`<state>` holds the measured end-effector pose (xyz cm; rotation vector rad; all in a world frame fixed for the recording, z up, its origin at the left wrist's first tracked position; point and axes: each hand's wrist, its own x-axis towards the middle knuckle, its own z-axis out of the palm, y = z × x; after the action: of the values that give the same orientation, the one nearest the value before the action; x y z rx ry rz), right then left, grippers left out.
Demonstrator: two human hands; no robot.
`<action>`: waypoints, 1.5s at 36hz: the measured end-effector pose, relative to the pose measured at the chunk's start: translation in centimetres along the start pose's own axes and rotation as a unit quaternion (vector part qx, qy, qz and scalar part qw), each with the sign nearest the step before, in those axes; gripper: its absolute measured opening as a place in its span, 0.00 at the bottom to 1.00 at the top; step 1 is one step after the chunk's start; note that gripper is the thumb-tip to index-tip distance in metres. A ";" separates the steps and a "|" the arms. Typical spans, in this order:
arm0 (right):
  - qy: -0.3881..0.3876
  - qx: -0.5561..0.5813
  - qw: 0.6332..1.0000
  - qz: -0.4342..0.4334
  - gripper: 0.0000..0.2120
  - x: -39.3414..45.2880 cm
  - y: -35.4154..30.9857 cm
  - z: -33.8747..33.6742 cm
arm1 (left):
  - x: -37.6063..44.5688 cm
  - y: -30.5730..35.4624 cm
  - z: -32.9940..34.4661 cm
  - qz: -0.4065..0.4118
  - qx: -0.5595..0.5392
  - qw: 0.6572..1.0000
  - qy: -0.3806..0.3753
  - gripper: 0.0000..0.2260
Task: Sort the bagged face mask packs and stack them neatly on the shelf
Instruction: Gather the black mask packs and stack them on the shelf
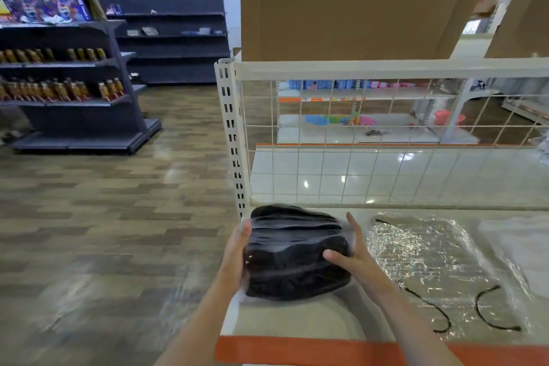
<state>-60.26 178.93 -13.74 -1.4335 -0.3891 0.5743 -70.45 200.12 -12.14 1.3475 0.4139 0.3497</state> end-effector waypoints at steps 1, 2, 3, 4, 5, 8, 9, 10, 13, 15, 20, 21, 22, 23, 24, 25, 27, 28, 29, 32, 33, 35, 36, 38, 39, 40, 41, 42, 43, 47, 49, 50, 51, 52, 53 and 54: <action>-0.006 -0.005 1.000 0.005 0.59 -0.1 0.2 -0.5 | 0.1 -0.1 -0.4 -0.004 -0.006 1.000 0.001 0.33; -0.002 -0.020 1.000 0.008 0.59 -0.2 0.2 -0.6 | 0.2 -0.4 -0.8 -0.010 -0.014 1.000 0.008 0.40; 0.006 -0.036 0.999 0.006 0.58 -0.3 0.3 -0.8 | 0.4 -0.6 -1.2 -0.008 -0.027 1.000 0.012 0.46; 0.010 -0.054 0.998 0.002 0.56 -0.3 0.6 -0.9 | 0.6 -0.9 -1.5 -0.003 -0.032 0.999 0.012 0.48; 0.011 -0.066 0.998 -0.001 0.55 -0.3 0.8 -0.9 | 0.6 -1.0 -1.6 0.003 -0.034 0.999 0.014 0.49; 0.019 -0.079 0.996 -0.018 0.53 0.1 1.3 -0.4 | 0.5 -0.8 -0.7 0.007 -0.019 1.000 0.009 0.47; 0.031 -0.080 0.996 -0.025 0.51 0.3 1.2 -0.2 | 0.5 -0.7 -0.3 0.015 -0.009 1.000 0.008 0.46; 0.043 -0.076 0.995 -0.038 0.47 0.6 1.0 0.0 | 0.7 -0.8 0.1 0.025 0.000 1.000 0.010 0.45; 0.056 -0.054 0.995 -0.063 0.42 1.0 0.0 -0.3 | 1.0 0.0 0.7 0.049 -0.007 0.999 0.019 0.39; 0.024 -0.079 0.995 -0.062 0.44 1.1 -0.4 -0.9 | 1.2 0.0 0.1 0.038 -0.025 0.999 0.025 0.39; -0.029 -0.085 0.996 -0.015 0.50 0.9 0.1 -1.5 | 1.6 0.0 -1.3 0.028 -0.035 0.998 0.043 0.44; -0.034 -0.089 0.995 -0.010 0.50 0.8 0.1 -1.5 | 1.8 -0.1 -1.3 0.032 -0.028 0.998 0.041 0.45; -0.045 -0.092 0.995 -0.009 0.48 0.8 0.1 -1.5 | 2.0 -0.1 -1.2 0.035 -0.019 0.998 0.039 0.44; -0.049 -0.091 0.995 -0.005 0.46 0.8 0.0 -1.4 | 2.1 -0.1 -1.0 0.033 -0.010 0.999 0.037 0.40; -0.050 -0.094 0.994 -0.007 0.45 0.8 0.0 -1.3 | 2.1 0.2 -0.5 0.032 0.003 0.999 0.031 0.34; -0.040 -0.097 0.994 -0.009 0.43 1.0 0.1 -1.2 | 2.2 0.1 -0.2 0.030 0.015 0.999 0.024 0.27; -0.015 -0.104 0.994 -0.032 0.40 1.1 0.0 -0.6 | 2.3 -0.1 0.7 0.043 0.032 0.998 0.025 0.20; 0.000 -0.111 0.993 -0.046 0.39 1.1 -0.1 -0.4 | 2.2 0.1 1.0 0.062 0.031 0.997 0.034 0.20; 0.013 -0.113 0.992 -0.059 0.38 1.2 -0.3 -0.3 | 2.2 0.3 1.2 0.079 0.028 0.995 0.046 0.19; 0.005 -0.117 0.991 -0.072 0.41 1.1 -0.5 -0.7 | 2.3 0.5 0.8 0.104 0.038 0.993 0.048 0.17; 0.005 -0.120 0.991 -0.061 0.43 1.0 -0.2 -1.0 | 2.4 0.5 0.3 0.107 0.047 0.992 0.046 0.17; 0.017 -0.122 0.992 -0.033 0.44 0.6 0.3 -1.4 | 2.6 0.2 -0.5 0.093 0.056 0.993 0.039 0.17; 0.022 -0.122 0.992 -0.021 0.44 0.3 0.6 -1.4 | 2.6 0.0 -0.7 0.083 0.056 0.994 0.038 0.15; 0.030 -0.132 0.991 -0.015 0.42 0.0 1.1 -1.2 | 2.6 -0.3 -0.8 0.065 0.062 0.995 0.041 0.09; 0.028 -0.132 0.991 -0.015 0.42 -0.2 1.2 -1.0 | 2.6 -0.4 -0.6 0.060 0.073 0.994 0.047 0.09; 0.022 -0.125 0.992 -0.018 0.43 -0.2 1.2 -0.8 | 2.7 -0.3 -0.5 0.058 0.089 0.993 0.054 0.09; 0.018 -0.116 0.993 -0.018 0.43 0.0 1.3 -0.8 | 2.7 -0.2 -0.2 0.056 0.107 0.991 0.059 0.10; 0.014 -0.108 0.994 -0.018 0.45 0.2 1.2 -0.8 | 2.8 -0.1 0.0 0.053 0.120 0.989 0.064 0.11; 0.010 -0.105 0.994 -0.015 0.46 0.5 1.1 -0.8 | 3.0 0.0 0.1 0.047 0.131 0.988 0.068 0.12; 0.002 -0.120 0.993 0.020 0.45 1.0 1.2 -1.1 | 4.2 -0.1 0.3 -0.009 0.141 0.986 0.083 0.14; 0.032 -0.117 0.992 0.015 0.36 1.3 0.8 -0.6 | 4.7 0.1 0.5 -0.031 0.126 0.987 0.096 0.13; 0.053 -0.118 0.992 0.003 0.33 1.5 0.6 -0.3 | 4.9 0.2 0.6 -0.032 0.121 0.987 0.100 0.12; 0.072 -0.118 0.990 -0.010 0.32 1.7 0.3 -0.1 | 4.9 0.5 0.7 -0.026 0.112 0.988 0.099 0.12; 0.086 -0.116 0.989 -0.020 0.32 1.8 0.1 -0.1 | 4.9 0.7 0.7 -0.017 0.100 0.990 0.096 0.11; 0.089 -0.107 0.990 -0.027 0.33 1.8 -0.2 -0.2 | 4.9 1.0 0.6 -0.006 0.089 0.991 0.095 0.11; 0.084 -0.098 0.991 -0.028 0.33 1.8 -0.2 -0.4 | 4.7 1.2 0.6 0.001 0.083 0.992 0.095 0.11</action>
<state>-58.54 179.62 -13.80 -1.6411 -0.3572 0.3744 -66.05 202.11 -11.27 1.4831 0.6106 0.4551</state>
